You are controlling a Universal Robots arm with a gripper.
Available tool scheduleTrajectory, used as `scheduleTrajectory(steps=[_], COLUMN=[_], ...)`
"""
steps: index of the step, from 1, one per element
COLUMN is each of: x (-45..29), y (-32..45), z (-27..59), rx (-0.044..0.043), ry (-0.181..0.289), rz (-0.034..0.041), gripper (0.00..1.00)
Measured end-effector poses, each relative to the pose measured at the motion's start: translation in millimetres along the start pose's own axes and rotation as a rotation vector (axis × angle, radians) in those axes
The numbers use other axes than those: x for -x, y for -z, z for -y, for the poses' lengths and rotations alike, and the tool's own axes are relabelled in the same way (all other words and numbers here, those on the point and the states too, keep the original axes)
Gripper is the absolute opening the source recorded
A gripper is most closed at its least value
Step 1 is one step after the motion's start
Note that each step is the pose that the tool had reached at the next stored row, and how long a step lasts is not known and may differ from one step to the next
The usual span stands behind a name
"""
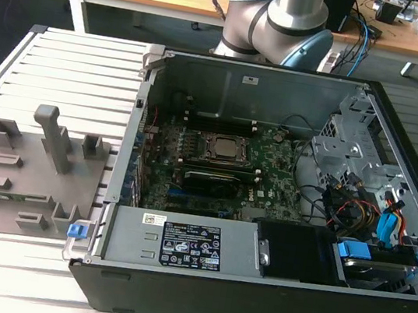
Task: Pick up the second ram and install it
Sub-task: 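Pick up the second ram and move it above second insertion slot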
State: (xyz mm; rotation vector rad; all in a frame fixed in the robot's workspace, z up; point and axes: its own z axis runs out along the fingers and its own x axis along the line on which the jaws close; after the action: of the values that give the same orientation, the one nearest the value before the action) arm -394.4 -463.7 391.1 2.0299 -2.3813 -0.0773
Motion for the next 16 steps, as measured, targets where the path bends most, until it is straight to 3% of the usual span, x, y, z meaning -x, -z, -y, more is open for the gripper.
scheduleTrajectory(steps=[5,16], x=[0.0,0.0], y=[0.0,0.0], z=[0.0,0.0], rx=[0.0022,0.0058], ry=[0.095,0.250], rz=[-0.0043,-0.0113], gripper=[0.11,0.11])
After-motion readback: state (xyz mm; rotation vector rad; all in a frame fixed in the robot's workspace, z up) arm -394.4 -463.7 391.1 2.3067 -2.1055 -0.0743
